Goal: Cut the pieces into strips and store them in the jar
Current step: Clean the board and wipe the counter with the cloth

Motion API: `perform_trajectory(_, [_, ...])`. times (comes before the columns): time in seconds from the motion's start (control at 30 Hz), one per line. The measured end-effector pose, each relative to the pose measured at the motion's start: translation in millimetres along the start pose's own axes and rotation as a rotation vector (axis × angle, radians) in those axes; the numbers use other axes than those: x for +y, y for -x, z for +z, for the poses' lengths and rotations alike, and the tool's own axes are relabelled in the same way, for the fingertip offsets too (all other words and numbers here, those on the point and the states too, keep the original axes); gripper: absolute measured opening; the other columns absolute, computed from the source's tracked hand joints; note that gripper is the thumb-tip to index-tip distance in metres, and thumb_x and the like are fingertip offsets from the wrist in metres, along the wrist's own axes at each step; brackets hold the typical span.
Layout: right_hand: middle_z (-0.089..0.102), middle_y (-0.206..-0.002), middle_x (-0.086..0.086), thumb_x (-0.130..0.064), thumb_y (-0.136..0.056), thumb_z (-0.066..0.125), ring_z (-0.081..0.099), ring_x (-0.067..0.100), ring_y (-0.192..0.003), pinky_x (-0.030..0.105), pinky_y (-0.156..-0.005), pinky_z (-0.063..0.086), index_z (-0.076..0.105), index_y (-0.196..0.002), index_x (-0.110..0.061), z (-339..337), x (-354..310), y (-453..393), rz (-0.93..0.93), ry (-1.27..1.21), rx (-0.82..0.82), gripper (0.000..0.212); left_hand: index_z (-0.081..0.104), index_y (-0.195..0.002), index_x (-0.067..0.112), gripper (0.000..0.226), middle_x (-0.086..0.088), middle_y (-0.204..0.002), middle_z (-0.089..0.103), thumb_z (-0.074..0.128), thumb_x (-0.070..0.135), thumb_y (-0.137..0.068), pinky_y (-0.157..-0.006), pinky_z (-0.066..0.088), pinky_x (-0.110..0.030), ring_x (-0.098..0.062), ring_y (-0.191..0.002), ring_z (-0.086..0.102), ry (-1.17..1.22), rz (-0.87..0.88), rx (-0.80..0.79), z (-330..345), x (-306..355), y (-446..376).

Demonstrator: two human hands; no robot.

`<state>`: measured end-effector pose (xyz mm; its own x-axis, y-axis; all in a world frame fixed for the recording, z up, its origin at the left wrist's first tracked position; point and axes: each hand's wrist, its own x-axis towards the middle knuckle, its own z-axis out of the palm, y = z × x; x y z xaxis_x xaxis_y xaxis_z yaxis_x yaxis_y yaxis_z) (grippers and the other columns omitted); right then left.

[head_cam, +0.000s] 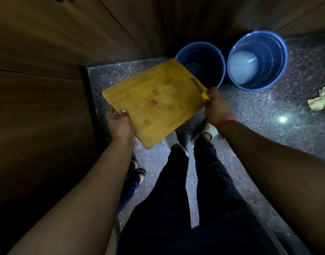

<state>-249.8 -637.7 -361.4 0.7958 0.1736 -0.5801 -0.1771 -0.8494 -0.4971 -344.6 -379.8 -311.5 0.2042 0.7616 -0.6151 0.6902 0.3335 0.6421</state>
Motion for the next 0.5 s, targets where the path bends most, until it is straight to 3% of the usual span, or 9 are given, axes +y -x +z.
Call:
perform_trajectory(0.13, [0.059,-0.106,0.008,-0.013,-0.095,0.054,0.052,0.017,-0.085,0.027,-0.07,0.035,0.049,-0.125,-0.014,9,-17,11,-0.21,-0.11,-0.052,0.03,0.043,-0.139,0.006,0.036,0.004,-0.102,0.06,0.047,0.006,-0.103,-0.096,0.053,-0.048,-0.018,-0.093,0.063,-0.003,0.011,0.0,6,3,4])
perform_trajectory(0.23, [0.058,-0.104,0.001,-0.016,-0.097,0.054,0.054,0.018,-0.088,0.029,-0.073,0.041,0.051,-0.121,-0.015,15,-17,14,-0.24,-0.109,-0.156,0.025,0.044,-0.139,0.011,0.036,0.0,-0.112,0.062,0.047,0.008,-0.103,-0.098,0.053,-0.053,-0.024,-0.104,0.065,0.005,-0.007,-0.024,7,8,5])
perform_trajectory(0.37, [0.06,-0.104,0.02,-0.01,-0.095,0.05,0.06,0.035,-0.096,0.035,-0.078,0.044,0.052,-0.115,-0.007,8,1,-16,-0.024,-0.058,-0.09,0.02,0.048,-0.131,0.018,0.029,0.007,-0.106,0.062,0.047,0.008,-0.104,-0.098,0.053,-0.051,-0.017,-0.097,0.065,0.04,0.001,-0.051,4,10,4])
perform_trajectory(0.5, [0.062,-0.118,0.018,-0.007,-0.085,0.062,0.059,0.037,-0.11,0.042,-0.09,0.046,0.05,-0.119,-0.011,-12,14,-55,0.244,0.052,-0.066,0.036,0.047,-0.138,0.016,0.034,0.008,-0.109,0.062,0.047,0.009,-0.104,-0.098,0.053,-0.047,-0.013,-0.098,0.064,0.025,0.026,-0.051,-4,4,3])
